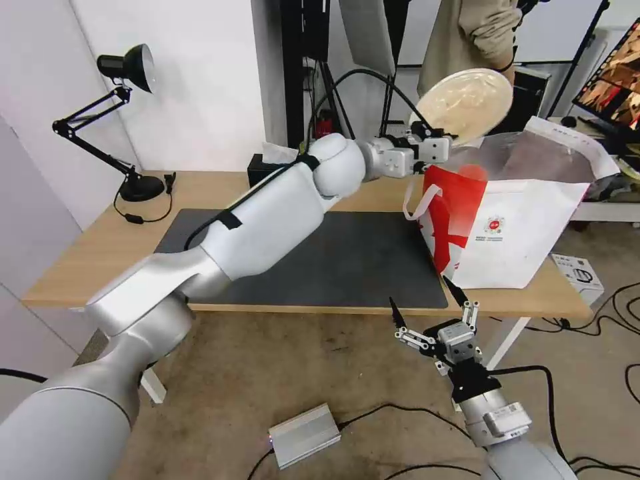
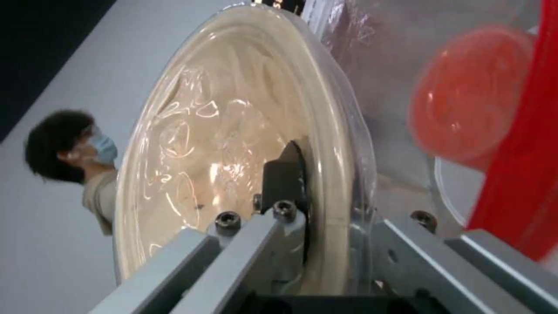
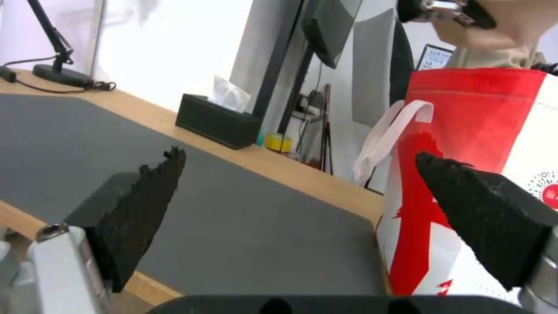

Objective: Pick up the trash from the table and place it into the takeout bag.

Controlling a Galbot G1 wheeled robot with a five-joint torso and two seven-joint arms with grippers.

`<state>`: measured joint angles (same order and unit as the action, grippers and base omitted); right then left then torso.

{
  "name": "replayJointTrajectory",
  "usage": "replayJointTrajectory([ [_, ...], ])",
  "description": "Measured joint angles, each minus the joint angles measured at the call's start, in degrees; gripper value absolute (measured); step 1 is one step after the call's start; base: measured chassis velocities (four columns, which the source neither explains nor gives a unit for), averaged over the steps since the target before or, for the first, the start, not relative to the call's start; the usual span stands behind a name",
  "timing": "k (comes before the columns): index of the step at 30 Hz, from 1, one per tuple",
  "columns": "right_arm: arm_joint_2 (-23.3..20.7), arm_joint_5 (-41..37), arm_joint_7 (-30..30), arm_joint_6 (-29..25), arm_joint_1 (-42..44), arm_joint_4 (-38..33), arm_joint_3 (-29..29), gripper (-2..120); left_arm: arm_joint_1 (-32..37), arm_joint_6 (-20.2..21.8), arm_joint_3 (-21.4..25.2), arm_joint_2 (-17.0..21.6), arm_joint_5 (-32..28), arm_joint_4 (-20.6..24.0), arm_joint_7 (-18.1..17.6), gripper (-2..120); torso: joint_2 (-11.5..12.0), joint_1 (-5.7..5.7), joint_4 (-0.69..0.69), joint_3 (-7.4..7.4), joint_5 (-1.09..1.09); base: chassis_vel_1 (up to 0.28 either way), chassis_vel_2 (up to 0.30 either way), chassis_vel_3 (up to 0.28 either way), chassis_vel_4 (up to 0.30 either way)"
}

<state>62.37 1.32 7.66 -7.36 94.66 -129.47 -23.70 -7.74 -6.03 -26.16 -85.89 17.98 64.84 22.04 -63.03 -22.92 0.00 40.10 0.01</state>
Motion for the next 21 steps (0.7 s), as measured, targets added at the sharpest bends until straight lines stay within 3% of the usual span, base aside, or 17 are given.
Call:
replayJointTrajectory([
  [10,0.0,0.0,0.0,0.0,0.0,0.0,0.0,100,0.8,-2.8,2.8,-4.5,7.7,-3.4,0.3,1,0.0,0.00,0.00,0.00,0.00,0.000,0.000,0.000,0.000],
  [21,0.0,0.0,0.0,0.0,0.0,0.0,0.0,100,2.0,-4.1,4.0,-5.6,16.1,-4.2,0.2,1,0.0,0.00,0.00,0.00,-0.01,0.000,0.000,0.000,0.000],
])
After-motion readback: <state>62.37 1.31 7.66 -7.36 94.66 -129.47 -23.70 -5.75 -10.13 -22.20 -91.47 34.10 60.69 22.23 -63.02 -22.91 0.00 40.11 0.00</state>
